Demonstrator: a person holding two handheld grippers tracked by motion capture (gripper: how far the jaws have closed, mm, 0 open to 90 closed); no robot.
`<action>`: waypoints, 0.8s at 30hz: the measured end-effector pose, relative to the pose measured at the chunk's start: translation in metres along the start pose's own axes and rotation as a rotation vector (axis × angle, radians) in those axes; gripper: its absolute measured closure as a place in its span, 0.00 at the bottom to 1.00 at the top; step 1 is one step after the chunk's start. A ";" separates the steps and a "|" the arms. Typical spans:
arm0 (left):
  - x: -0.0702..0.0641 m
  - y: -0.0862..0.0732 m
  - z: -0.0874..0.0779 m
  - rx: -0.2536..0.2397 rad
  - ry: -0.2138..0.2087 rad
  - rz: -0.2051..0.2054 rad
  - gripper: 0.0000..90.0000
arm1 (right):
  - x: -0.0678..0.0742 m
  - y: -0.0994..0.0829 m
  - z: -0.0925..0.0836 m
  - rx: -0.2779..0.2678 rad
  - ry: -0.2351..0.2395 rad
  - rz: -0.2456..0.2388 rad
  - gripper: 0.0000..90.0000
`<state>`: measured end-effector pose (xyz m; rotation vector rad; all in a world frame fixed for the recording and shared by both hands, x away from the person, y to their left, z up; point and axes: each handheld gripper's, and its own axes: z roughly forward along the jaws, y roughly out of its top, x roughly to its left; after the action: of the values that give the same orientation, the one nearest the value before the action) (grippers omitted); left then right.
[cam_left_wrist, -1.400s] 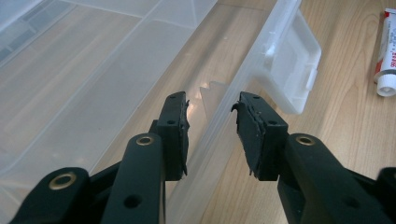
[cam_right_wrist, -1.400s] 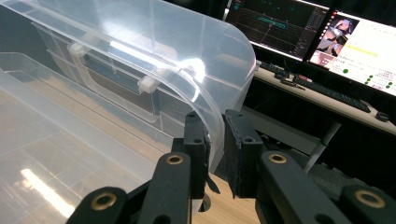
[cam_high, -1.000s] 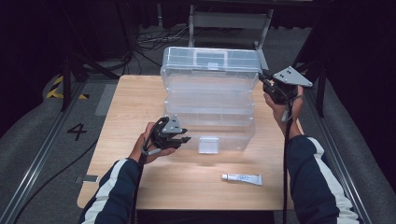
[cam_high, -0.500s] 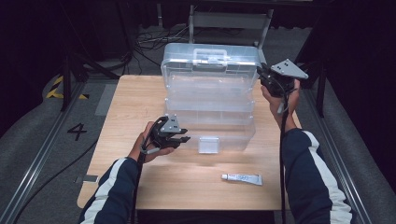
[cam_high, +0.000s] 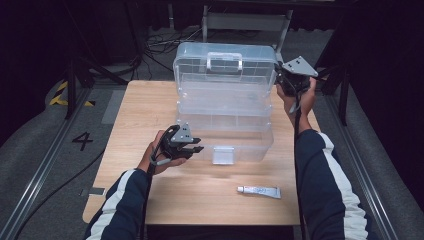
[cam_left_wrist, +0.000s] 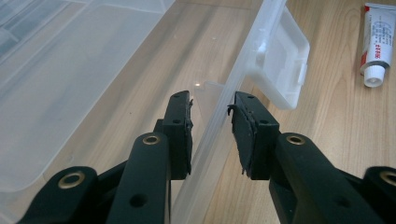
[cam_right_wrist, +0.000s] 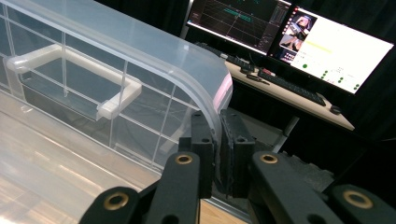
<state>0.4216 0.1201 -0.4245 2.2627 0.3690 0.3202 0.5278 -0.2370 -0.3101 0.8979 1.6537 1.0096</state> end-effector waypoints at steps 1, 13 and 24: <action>0.001 0.000 0.000 -0.006 -0.003 -0.006 0.76 | -0.001 0.000 0.002 0.002 0.002 0.003 0.95; 0.005 -0.004 -0.006 -0.032 -0.028 -0.004 0.80 | -0.008 0.004 0.021 0.025 0.023 0.018 0.96; 0.005 -0.004 -0.009 -0.024 -0.018 0.012 0.82 | -0.017 0.008 0.041 0.066 0.054 0.038 0.95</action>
<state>0.4221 0.1303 -0.4209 2.2440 0.3409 0.3092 0.5723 -0.2405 -0.3047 0.9560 1.7295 1.0186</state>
